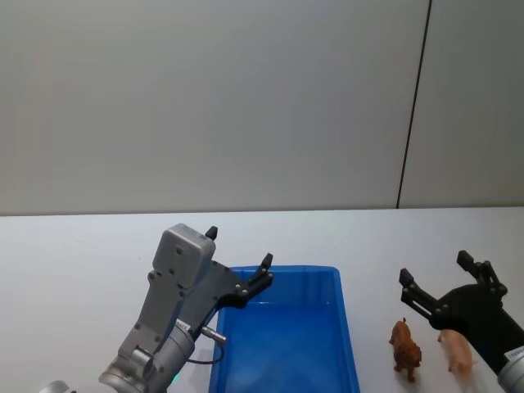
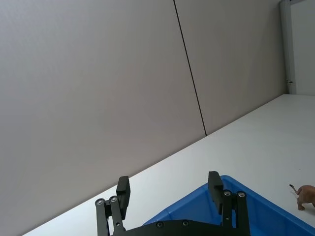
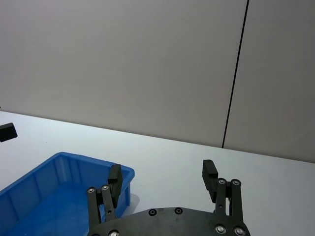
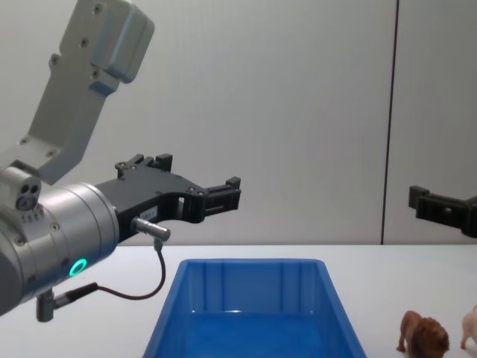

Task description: Pick up the two dolls from the table and place them into the box.

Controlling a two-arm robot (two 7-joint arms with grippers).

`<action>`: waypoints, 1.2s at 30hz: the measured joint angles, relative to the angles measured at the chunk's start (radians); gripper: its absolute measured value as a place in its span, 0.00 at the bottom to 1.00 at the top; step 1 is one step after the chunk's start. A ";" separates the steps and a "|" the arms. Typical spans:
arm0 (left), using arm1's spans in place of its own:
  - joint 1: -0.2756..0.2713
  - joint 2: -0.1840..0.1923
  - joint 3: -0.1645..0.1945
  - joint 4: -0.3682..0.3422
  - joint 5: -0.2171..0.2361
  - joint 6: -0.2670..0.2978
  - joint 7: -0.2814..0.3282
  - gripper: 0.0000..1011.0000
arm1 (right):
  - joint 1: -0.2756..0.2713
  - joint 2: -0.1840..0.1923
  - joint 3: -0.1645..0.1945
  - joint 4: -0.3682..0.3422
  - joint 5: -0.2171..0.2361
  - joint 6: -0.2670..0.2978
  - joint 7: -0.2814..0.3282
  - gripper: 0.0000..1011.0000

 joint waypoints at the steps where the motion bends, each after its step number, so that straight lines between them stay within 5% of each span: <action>1: 0.000 0.000 0.000 0.000 0.000 0.000 0.000 0.99 | 0.000 0.000 0.000 0.000 0.000 0.000 0.000 0.99; 27: 0.000 0.000 0.000 0.000 0.000 0.000 0.000 0.99 | -0.001 0.004 0.003 0.001 0.003 0.000 0.002 0.99; 36: 0.000 0.000 0.000 0.000 0.000 0.000 0.000 0.99 | -0.013 0.038 0.031 0.008 0.037 0.009 0.027 0.99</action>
